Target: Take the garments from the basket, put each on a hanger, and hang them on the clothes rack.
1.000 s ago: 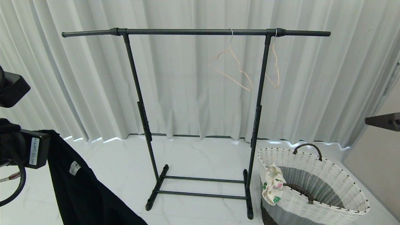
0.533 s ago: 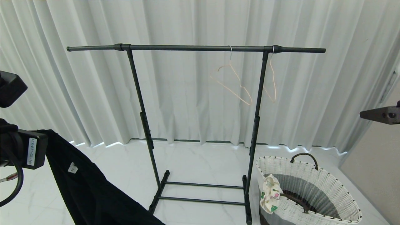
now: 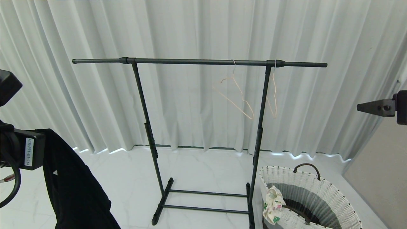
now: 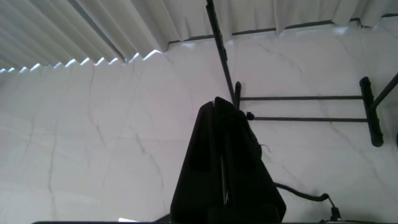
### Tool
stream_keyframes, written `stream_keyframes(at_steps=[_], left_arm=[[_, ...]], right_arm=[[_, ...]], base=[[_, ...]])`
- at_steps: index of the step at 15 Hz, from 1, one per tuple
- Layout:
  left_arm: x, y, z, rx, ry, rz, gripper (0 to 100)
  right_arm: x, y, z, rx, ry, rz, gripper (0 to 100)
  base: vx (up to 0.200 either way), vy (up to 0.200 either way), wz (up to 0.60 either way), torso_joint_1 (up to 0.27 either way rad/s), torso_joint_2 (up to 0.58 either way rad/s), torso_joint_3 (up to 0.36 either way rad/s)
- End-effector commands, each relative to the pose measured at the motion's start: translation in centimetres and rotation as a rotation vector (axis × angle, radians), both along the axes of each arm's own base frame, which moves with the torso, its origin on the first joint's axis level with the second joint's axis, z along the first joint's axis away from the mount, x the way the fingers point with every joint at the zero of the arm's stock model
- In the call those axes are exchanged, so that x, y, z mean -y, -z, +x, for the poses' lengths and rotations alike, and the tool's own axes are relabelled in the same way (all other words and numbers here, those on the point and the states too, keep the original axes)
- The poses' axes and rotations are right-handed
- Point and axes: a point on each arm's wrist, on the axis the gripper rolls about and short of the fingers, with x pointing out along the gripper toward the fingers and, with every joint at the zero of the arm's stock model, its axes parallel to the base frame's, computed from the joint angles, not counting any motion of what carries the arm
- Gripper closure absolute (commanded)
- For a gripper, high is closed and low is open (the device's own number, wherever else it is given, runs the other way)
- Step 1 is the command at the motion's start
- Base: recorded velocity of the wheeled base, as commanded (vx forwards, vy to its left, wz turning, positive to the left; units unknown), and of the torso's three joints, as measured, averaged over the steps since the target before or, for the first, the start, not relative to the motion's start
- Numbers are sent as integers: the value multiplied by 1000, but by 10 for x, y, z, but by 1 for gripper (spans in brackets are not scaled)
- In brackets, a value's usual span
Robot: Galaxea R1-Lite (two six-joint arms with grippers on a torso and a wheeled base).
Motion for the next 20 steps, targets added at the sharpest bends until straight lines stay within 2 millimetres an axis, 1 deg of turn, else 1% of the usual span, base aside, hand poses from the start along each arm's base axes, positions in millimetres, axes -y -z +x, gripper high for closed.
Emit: stream_keyframes(at_steps=[1, 4, 9, 13, 16, 20], left_arm=[[0, -1, -1, 5, 1, -2, 100], [0, -2, -4, 15, 2, -1, 100], [4, 3, -5, 0, 35, 1, 100], [9, 3, -4, -3, 66, 2, 100], [9, 3, -4, -1, 65, 0, 100], [9, 3, -4, -3, 65, 0, 100]], right_arm=[[-2, 7, 2, -9, -13, -2, 0], [-6, 14, 9, 27, -47, 16, 0], [-10, 18, 17, 33, -57, 18, 0], [-21, 21, 36, 62, -52, 30, 0], [-26, 28, 47, 34, -50, 16, 0], [-33, 44, 67, -26, -33, -11, 0]], base=[[200, 0, 0, 27, -51, -32], [200, 0, 0, 6, -20, -7], [200, 0, 0, 9, 2, 1], [200, 0, 0, 2, 6, 1], [200, 0, 0, 4, -1, 4], [200, 0, 0, 1, 4, 4]])
